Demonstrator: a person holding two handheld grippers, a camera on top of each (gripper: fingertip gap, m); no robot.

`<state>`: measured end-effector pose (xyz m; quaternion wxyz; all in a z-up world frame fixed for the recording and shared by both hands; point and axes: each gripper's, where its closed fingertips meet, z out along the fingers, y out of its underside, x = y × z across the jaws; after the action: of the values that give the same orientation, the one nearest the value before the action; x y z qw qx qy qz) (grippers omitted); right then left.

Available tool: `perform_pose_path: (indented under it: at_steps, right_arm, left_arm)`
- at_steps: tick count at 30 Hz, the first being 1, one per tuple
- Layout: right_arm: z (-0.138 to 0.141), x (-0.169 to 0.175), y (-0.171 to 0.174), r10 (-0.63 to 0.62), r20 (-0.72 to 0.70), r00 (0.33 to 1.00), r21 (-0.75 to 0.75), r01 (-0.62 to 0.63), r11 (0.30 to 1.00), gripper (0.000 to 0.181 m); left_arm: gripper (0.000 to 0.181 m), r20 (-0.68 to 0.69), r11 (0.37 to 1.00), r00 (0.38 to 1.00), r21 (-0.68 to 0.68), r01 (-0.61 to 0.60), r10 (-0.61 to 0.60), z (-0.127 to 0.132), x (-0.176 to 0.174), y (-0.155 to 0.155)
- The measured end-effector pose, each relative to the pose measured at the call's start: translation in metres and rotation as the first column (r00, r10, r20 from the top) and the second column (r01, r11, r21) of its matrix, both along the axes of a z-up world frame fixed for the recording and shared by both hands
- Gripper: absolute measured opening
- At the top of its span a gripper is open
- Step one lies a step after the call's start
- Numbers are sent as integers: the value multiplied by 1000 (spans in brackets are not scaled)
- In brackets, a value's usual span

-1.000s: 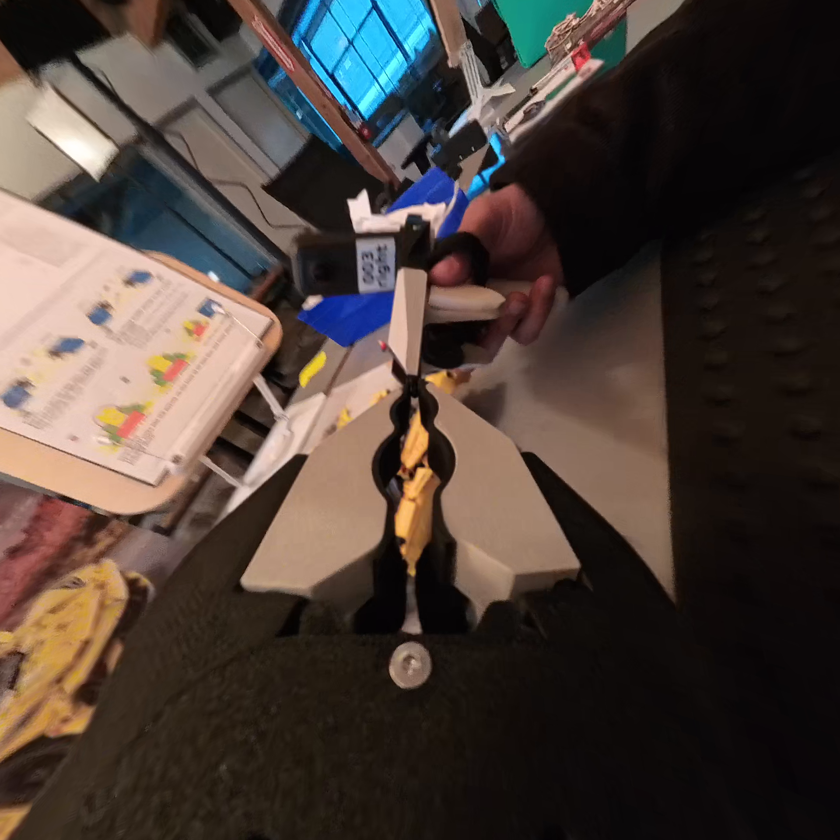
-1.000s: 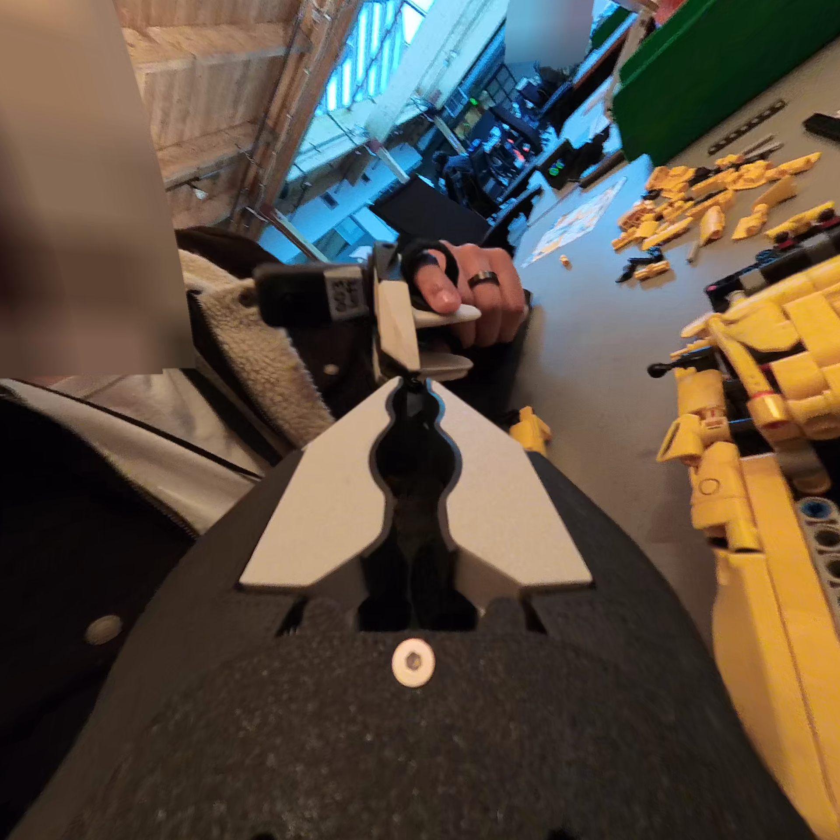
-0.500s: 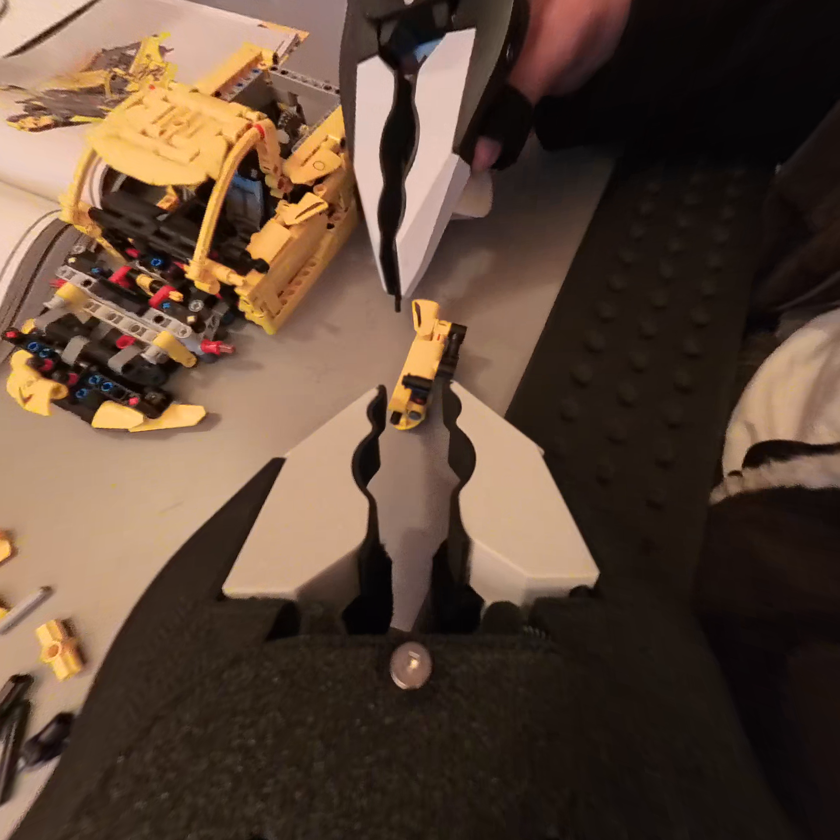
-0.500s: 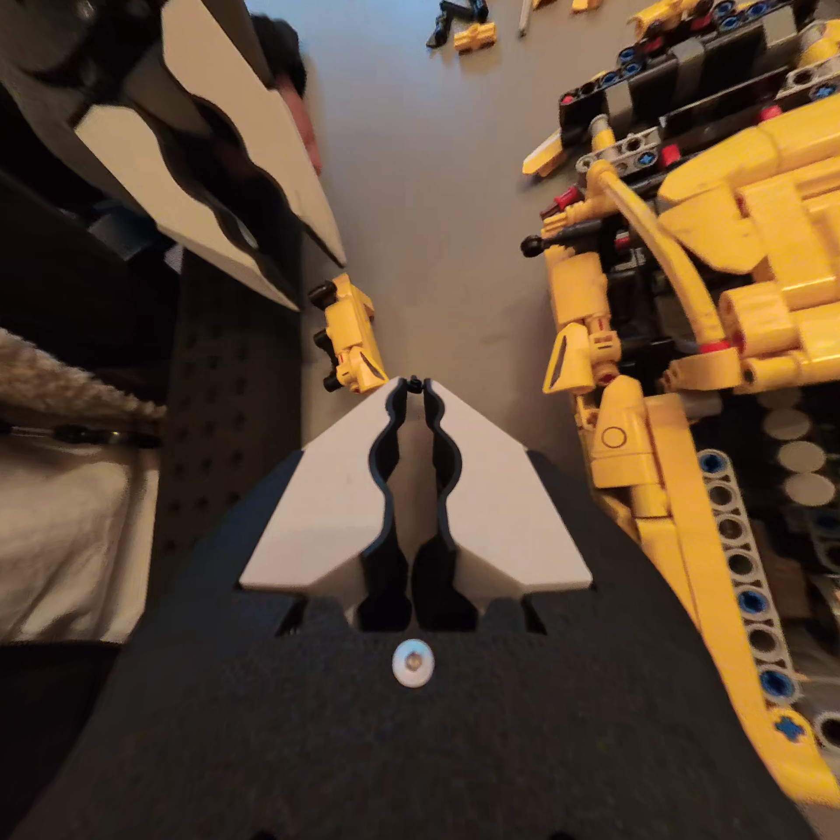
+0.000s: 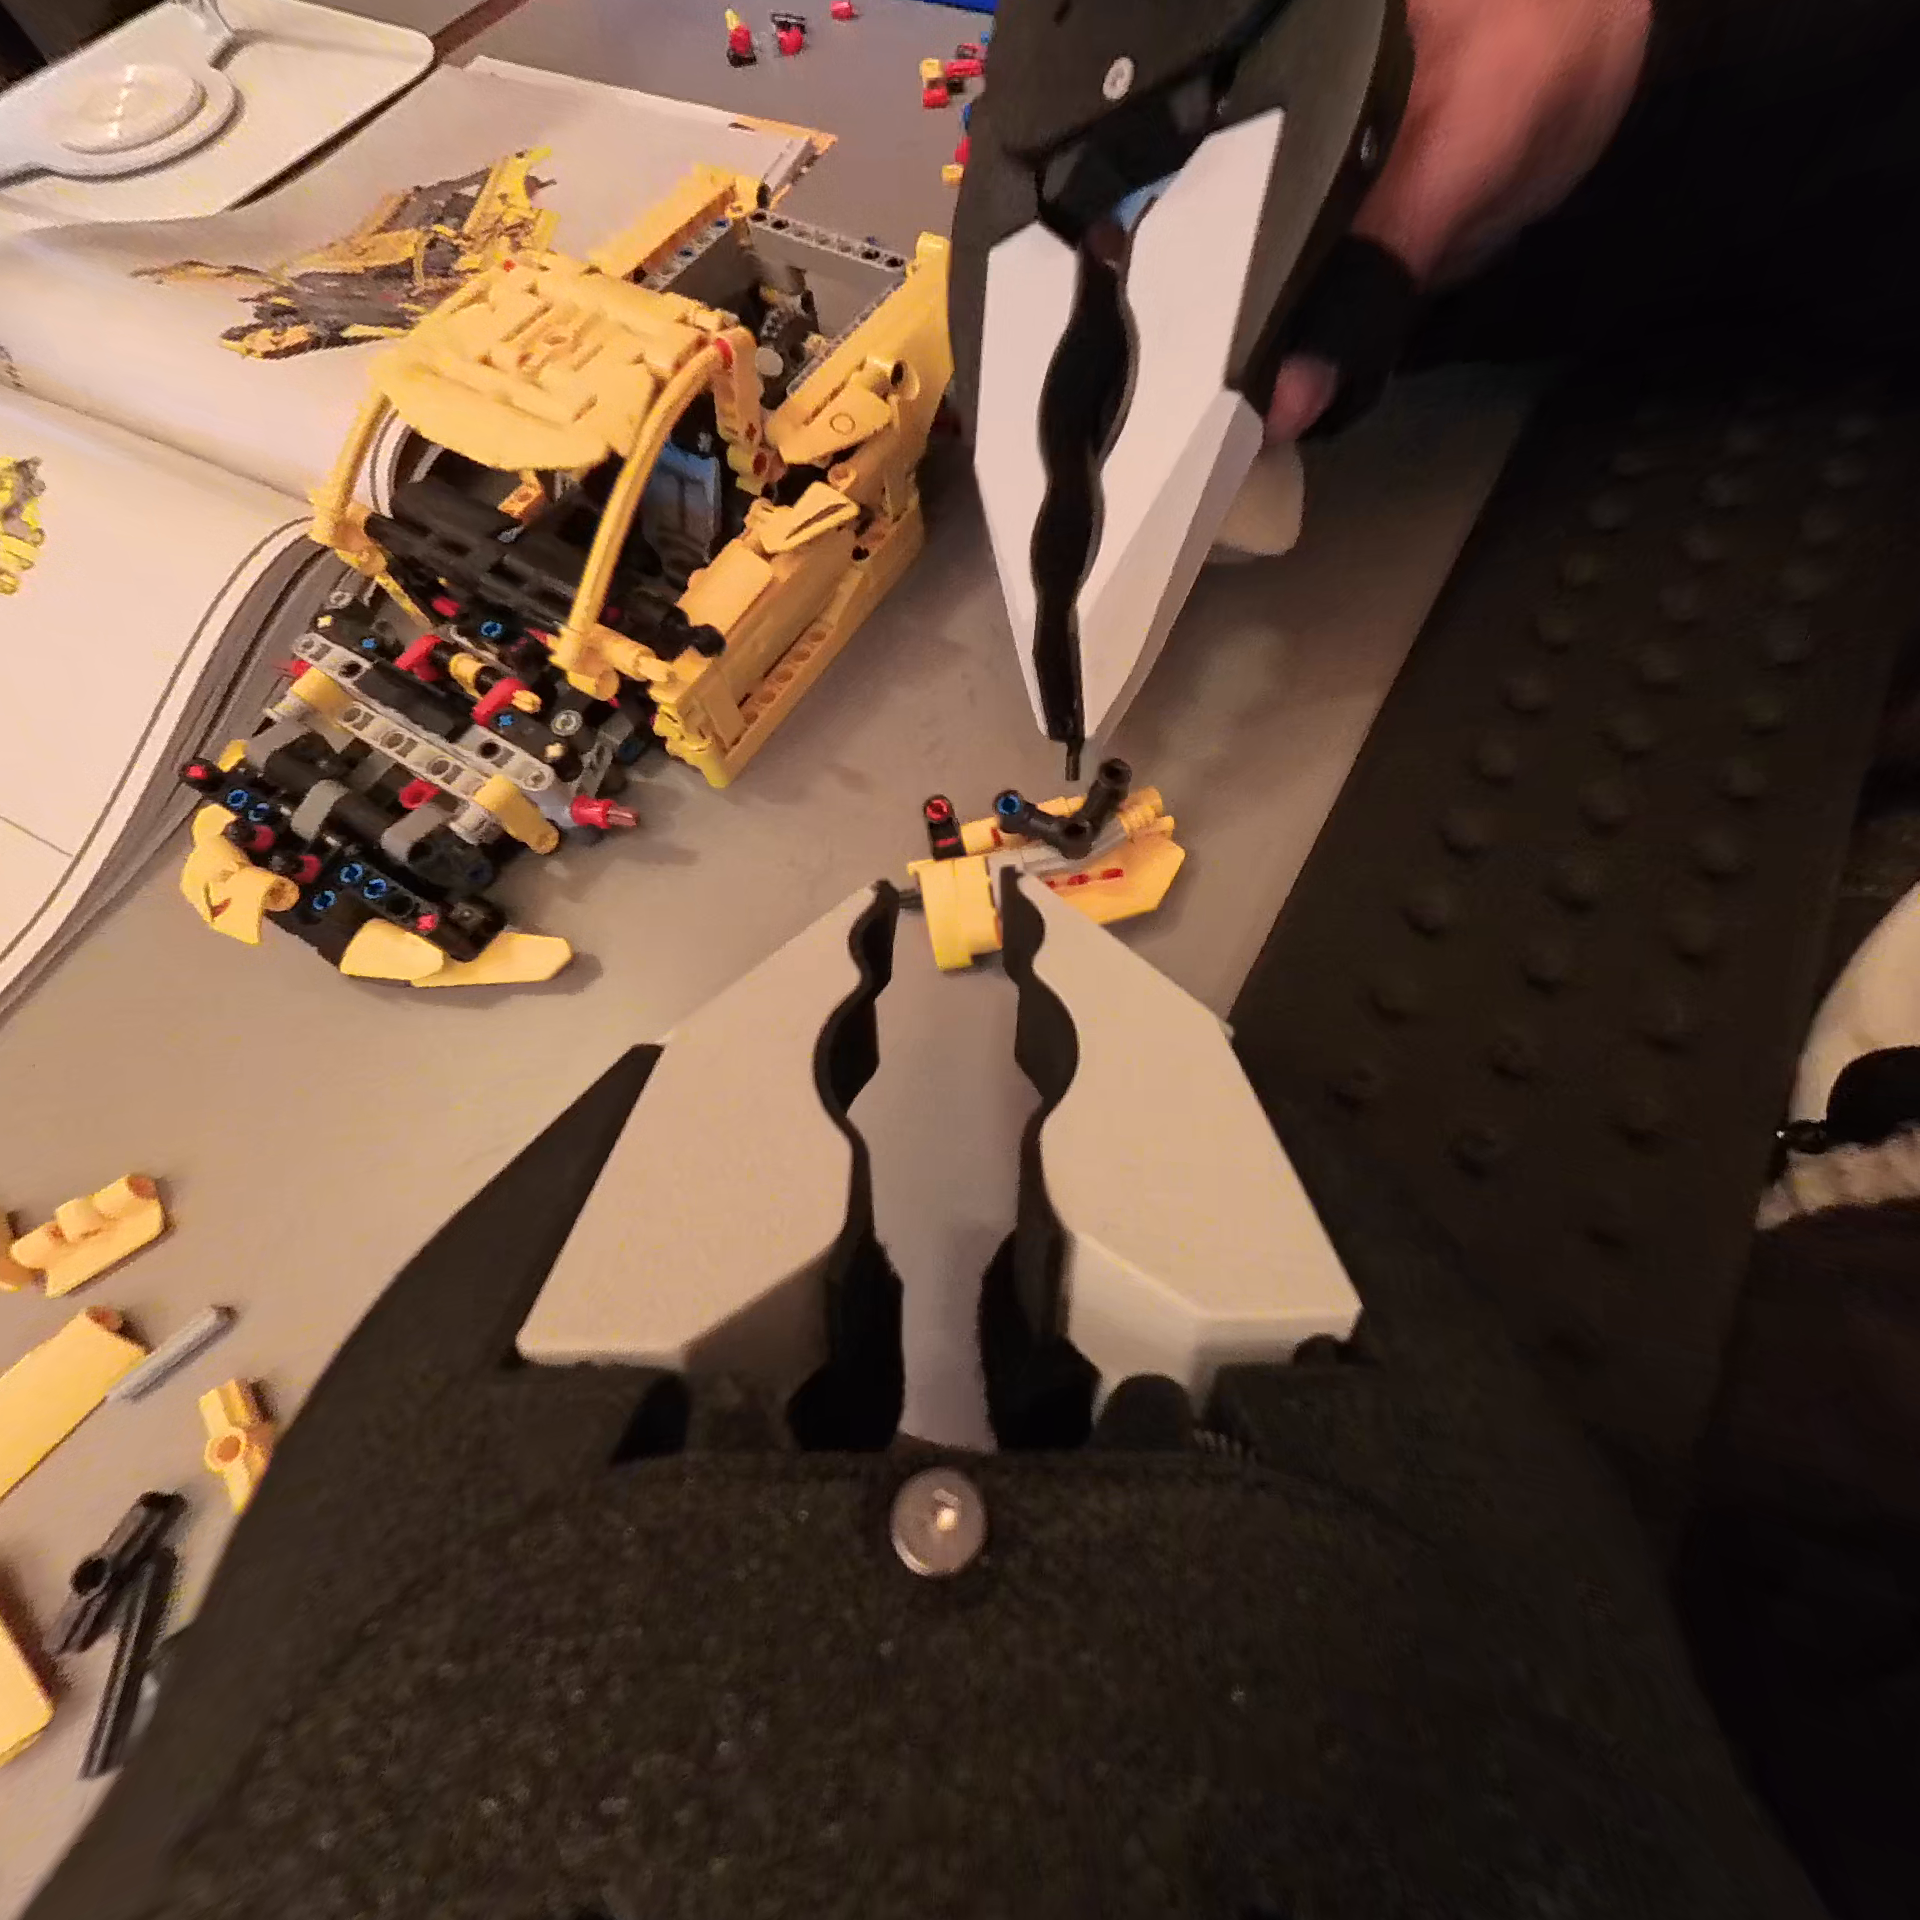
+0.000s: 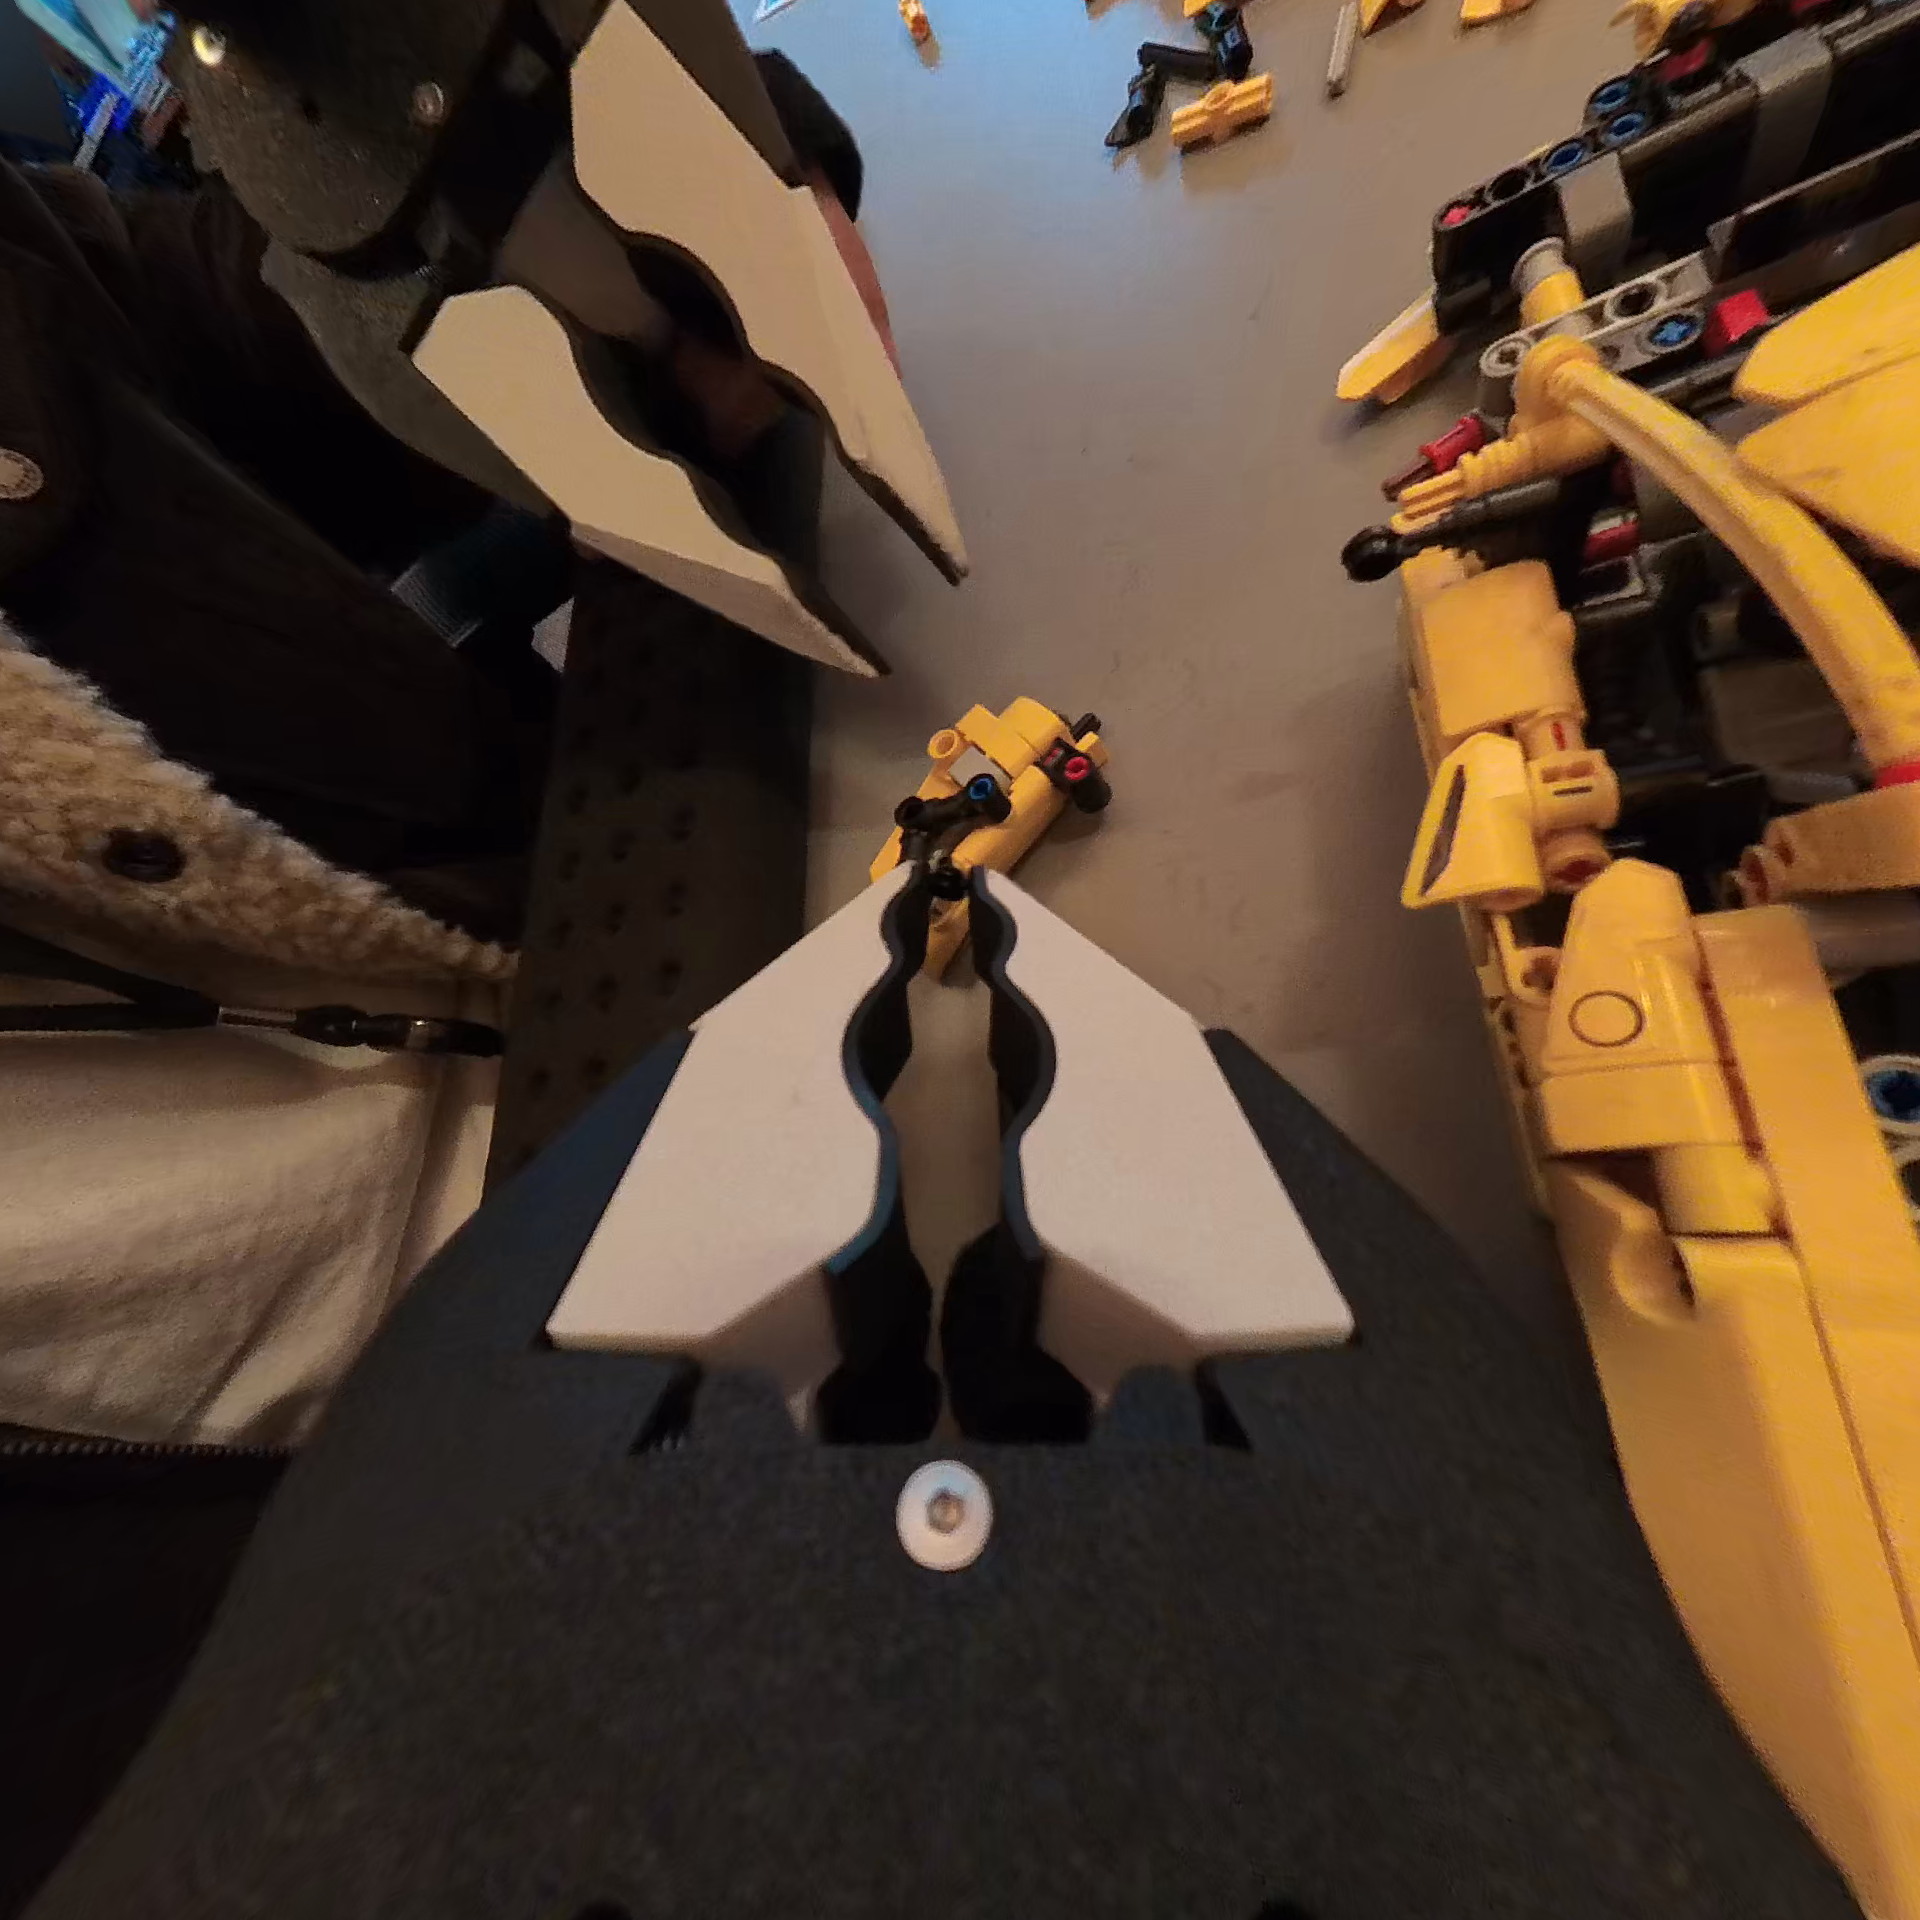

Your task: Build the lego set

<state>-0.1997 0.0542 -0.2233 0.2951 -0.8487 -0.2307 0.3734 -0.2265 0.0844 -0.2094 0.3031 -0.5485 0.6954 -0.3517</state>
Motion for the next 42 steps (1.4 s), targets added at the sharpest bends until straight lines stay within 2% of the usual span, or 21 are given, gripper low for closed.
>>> perform_pose_path:
  at_steps: [5, 9, 15, 22, 28, 32, 36, 39, 42]
  right_arm:
    - [2, 4, 0, -19, 20, 1000, 14, 19, 1000, 6]
    - [4, 17, 4, -86, 71, 994, 57, 82, 995, 6]
    - [-2, 48, 12, -238, 156, 959, 145, 216, 966, 6]
    - [4, 57, 11, -258, 151, 954, 187, 229, 955, 6]
    - [6, 55, 8, -239, 142, 961, 198, 209, 958, 6]
    - [11, 53, 7, -235, 99, 967, 195, 213, 957, 6]
    - [12, 53, 8, -241, 73, 968, 187, 224, 956, 6]
    - [12, 51, 8, -237, 63, 969, 185, 222, 957, 6]
    - [23, 40, 7, -216, -53, 975, 151, 222, 963, 6]
  left_arm:
    - [20, -56, 997, 998, -76, 10, -15, -2, 14, 4]
    - [20, -188, 996, 981, -89, 18, -35, -12, 26, 11]
    - [20, -390, 972, 913, -234, 25, -117, -17, 34, 0]
    - [17, -538, 984, 834, -179, 28, -122, -33, 35, -1]
    - [8, -613, 983, 777, -176, 46, -146, -33, 30, -10]
    - [7, -584, 990, 800, -118, 83, -137, -26, 31, -8]
    - [7, -441, 985, 880, -82, 155, -175, -5, 35, -5]
    - [7, -281, 963, 921, -79, 259, -271, 8, 31, -16]
    - [7, -133, 957, 948, 8, 291, -287, 10, 31, -16]
